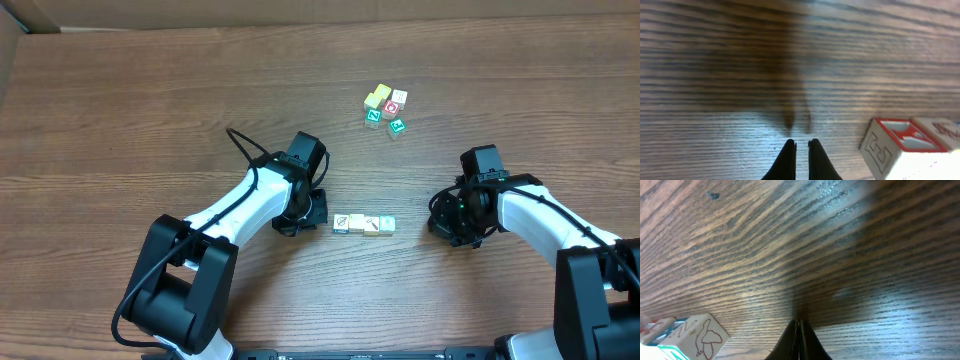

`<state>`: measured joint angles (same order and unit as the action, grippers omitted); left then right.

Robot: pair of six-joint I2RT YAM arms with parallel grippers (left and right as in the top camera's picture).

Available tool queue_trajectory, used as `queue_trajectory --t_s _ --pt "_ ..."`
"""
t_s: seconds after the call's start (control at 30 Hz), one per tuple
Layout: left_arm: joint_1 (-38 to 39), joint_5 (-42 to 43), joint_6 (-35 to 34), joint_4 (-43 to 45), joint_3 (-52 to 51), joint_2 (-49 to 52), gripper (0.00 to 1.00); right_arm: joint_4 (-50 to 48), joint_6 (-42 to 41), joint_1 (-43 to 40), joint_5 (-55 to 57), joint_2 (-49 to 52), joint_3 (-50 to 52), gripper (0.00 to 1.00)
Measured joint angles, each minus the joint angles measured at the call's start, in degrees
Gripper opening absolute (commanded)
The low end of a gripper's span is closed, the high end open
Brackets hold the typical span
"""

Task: Flip 3 blocks
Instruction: 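Move right gripper to the right end of the block row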

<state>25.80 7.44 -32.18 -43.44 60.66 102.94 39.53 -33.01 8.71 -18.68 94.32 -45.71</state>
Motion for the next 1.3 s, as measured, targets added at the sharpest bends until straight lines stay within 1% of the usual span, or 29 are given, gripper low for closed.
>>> queue_trajectory --t_s 0.2,0.27,0.33,0.37,0.43,0.53,0.63,0.7,0.77,0.87,1.07,1.2,1.3 --pt "0.7 -2.1 -2.6 1.7 0.0 0.0 0.04 -3.5 -3.4 0.0 -0.7 0.0 0.4 0.04" --pt "1.3 -2.4 -2.6 2.1 0.0 0.0 0.04 -6.5 -3.3 0.0 -0.4 0.0 0.6 0.04" --pt "1.6 -2.3 -2.1 2.1 0.0 0.0 0.04 -7.4 -2.4 0.0 -0.3 0.0 0.6 0.04" --pt "1.6 -2.3 -1.4 0.9 0.2 0.0 0.04 -6.1 -1.4 0.0 0.0 0.0 0.3 0.04" --pt "1.2 -2.4 0.3 -4.0 1.2 0.0 0.04 0.9 0.9 0.0 1.5 0.1 -2.2 0.04" --pt "-1.0 -2.8 2.3 -11.3 5.7 0.0 0.04 13.8 5.0 0.0 5.9 0.1 -10.7 0.04" --pt "-2.7 -3.3 3.3 -13.2 11.3 -0.8 0.04 22.3 7.6 0.3 9.9 -0.4 -20.0 0.04" --pt "-3.2 -3.7 3.7 -13.0 13.5 -2.4 0.04 23.8 8.4 1.3 11.5 -1.6 -23.1 0.04" --pt "-2.8 -3.9 3.9 -13.0 14.3 -4.6 0.04 23.9 8.7 3.1 12.5 -2.7 -23.6 0.04" --pt "-0.7 -4.3 3.9 -12.8 13.9 -6.1 0.04 22.3 8.2 6.7 13.4 -2.9 -21.2 0.04" --pt "3.7 -7.5 2.3 -10.4 4.7 -5.9 0.04 12.2 7.5 14.6 15.1 -2.9 -11.8 0.04" --pt "3.2 -8.1 1.2 -4.1 -0.7 -5.3 0.04 9.8 7.1 15.7 17.5 -2.8 -8.9 0.04" --pt "2.8 -6.1 1.0 1.7 -2.9 -5.2 0.04 8.3 4.9 15.6 18.6 -2.8 -8.7 0.04"
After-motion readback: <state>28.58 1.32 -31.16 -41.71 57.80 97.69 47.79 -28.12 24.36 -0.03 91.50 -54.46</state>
